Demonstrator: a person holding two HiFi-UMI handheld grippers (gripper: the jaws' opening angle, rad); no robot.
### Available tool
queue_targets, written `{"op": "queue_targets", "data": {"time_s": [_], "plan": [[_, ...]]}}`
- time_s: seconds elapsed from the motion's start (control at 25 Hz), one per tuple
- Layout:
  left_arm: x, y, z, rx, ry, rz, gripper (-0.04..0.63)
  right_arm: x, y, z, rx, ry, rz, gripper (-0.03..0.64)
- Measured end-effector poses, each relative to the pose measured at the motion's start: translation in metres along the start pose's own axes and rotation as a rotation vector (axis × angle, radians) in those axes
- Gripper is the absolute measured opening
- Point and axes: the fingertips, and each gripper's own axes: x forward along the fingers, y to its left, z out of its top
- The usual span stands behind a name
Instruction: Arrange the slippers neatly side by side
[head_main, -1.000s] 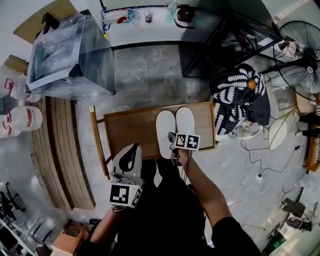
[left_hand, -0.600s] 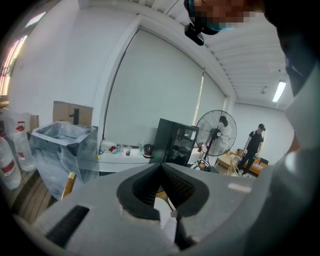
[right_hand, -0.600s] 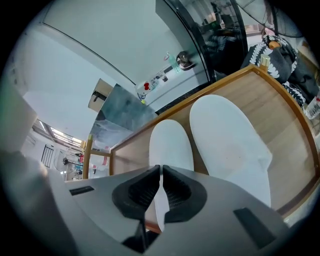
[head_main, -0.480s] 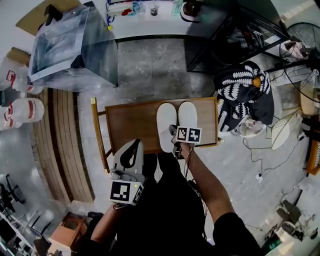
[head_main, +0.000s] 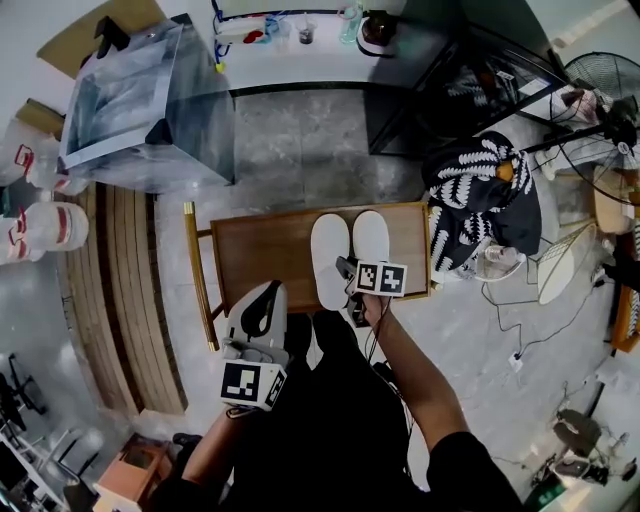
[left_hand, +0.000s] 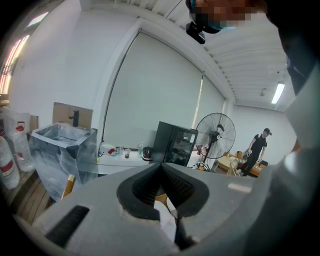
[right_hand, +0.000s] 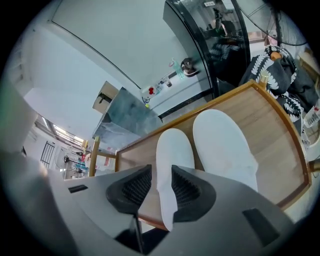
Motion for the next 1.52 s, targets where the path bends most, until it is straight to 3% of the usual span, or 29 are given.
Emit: {"op": "queue_targets", "data": {"time_s": [0.4, 0.76, 1.04, 1.36, 1.52], "plan": [[-0.008, -0.011, 0.023, 0.011, -0.057, -0.023, 0.017, -0.057, 0.029, 0.033, -0.024, -0.115, 0.049, 0.110], [-0.019, -0.017, 0.048, 0.008, -0.119, -0.031, 0.018, -0.138, 0.063, 0.076, -0.219, -0.324, -0.001, 0.080], [-0.032, -0.026, 0.057, 0.021, -0.153, -0.022, 0.018, -0.217, 0.091, 0.088, -0.362, -0.500, -0.042, 0.066], [-0.040, -0.032, 0.060, 0.012, -0.162, -0.041, 0.018, -0.281, 0.151, 0.062, -0.521, -0.658, -0.057, 0.041], [-0.042, -0.030, 0.062, 0.018, -0.175, -0.045, 0.018, -0.295, 0.170, 0.039, -0.538, -0.690, -0.034, 0.026]]}}
